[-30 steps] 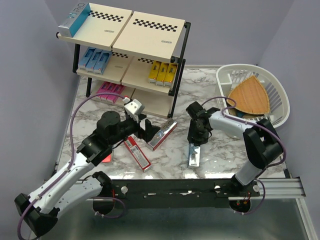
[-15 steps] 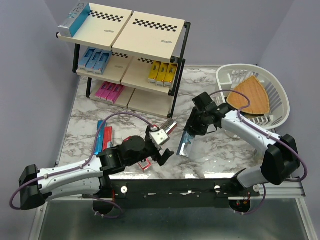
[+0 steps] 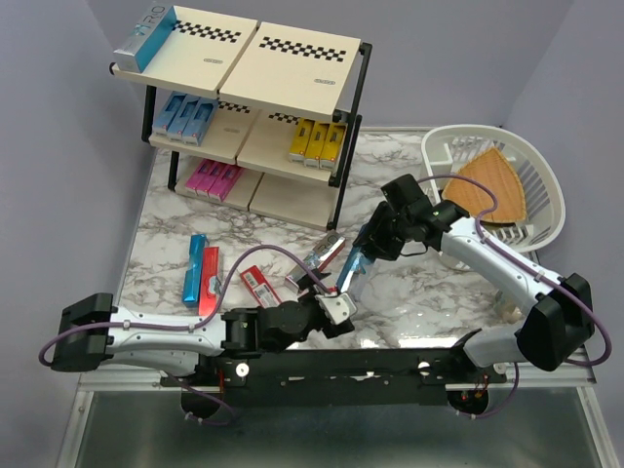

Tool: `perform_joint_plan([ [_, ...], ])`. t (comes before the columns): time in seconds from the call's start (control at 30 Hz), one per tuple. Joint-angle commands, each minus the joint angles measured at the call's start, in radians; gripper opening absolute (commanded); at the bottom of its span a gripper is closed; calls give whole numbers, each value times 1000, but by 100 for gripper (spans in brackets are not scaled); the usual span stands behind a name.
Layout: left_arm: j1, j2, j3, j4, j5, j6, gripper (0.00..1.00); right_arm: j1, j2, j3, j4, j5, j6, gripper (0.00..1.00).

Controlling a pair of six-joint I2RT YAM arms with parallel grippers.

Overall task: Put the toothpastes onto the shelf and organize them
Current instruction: Place the toothpaste on the shelf.

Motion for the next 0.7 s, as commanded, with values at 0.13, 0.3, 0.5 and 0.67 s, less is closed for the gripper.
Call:
perform_joint_plan([
  [0.13,-60,137,51,189,-221,37,99,3,-26,15,28,-21,70,34],
  [0.3,-69,206,60,248,-336,17,99,3,-18,18,34,-33,82,34],
  [0.5,-69,253,73,304,-330,32,92,3,-18,11,43,-42,93,34],
  [0.67,-65,292,83,315,-319,32,83,3,-15,15,45,-48,95,35],
])
